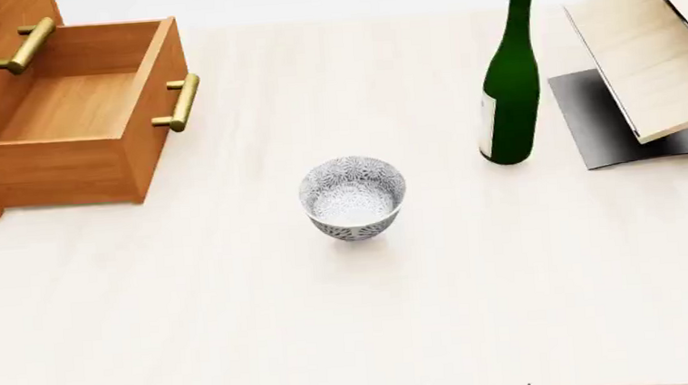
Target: Close the bottom drawer of the cabinet.
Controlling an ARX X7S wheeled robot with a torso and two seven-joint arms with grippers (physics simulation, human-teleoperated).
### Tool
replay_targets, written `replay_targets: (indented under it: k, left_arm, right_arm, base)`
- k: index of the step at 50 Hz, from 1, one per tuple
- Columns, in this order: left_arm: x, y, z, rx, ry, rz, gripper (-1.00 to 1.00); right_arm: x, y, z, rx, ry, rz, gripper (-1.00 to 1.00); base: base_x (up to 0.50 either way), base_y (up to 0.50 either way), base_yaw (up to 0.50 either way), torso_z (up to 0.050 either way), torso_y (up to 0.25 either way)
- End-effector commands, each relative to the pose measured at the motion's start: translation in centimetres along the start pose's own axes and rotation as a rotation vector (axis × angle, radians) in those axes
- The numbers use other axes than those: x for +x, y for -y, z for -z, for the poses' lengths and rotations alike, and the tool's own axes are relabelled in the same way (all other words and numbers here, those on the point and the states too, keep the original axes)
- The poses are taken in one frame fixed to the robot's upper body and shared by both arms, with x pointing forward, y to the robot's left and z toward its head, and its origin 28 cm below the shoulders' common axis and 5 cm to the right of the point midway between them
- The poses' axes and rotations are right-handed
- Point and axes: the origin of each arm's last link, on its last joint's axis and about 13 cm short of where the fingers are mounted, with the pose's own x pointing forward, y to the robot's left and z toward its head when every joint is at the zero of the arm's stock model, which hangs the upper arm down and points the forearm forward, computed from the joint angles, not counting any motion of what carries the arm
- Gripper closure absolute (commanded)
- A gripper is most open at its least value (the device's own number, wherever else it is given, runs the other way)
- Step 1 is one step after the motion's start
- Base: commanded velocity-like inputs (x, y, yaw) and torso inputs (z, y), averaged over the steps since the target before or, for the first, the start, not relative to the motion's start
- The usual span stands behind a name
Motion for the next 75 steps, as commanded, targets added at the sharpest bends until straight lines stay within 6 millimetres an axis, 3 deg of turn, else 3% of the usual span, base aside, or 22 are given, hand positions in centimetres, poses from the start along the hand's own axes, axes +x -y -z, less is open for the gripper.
replay_targets:
  k: [1,12,31,46,62,75]
  left_arm:
    - [-0.2,0.0,-0.5,0.02,0.0,-0.003,-1.0]
    - [0.0,-0.1,-3.1,0.02,0.06,-0.023,-1.0]
    - [-0.1,-0.4,-3.2,0.053,0.064,-0.042,-1.0]
    - [0.0,-0.9,-5.8,0.051,0.113,-0.06,-1.0]
    - [0.5,-1.4,-7.7,0.062,0.138,-0.081,-1.0]
    - [0.3,-1.9,-8.2,0.066,0.149,-0.097,-1.0]
  right_arm:
    - [0.0,0.0,-0.2,-0.003,0.004,0.003,-1.0]
    - [0.1,-0.2,-2.6,-0.031,0.039,0.001,-1.0]
    - [0.4,-0.2,-3.3,-0.02,0.029,0.005,-1.0]
    - [1.5,0.3,-5.9,-0.051,0.053,0.008,-1.0]
    - [2.4,1.1,-6.8,-0.059,0.059,0.025,-1.0]
    - [2.6,1.2,-7.3,-0.066,0.066,0.023,-1.0]
  base:
    - [0.0,0.0,0.0,0.0,0.0]
    - [0.0,0.0,0.0,0.0,0.0]
    - [0.0,0.0,0.0,0.0,0.0]
    - [0.0,0.0,0.0,0.0,0.0]
    - [0.0,0.0,0.0,0.0,0.0]
    - [0.0,0.0,0.0,0.0,0.0]
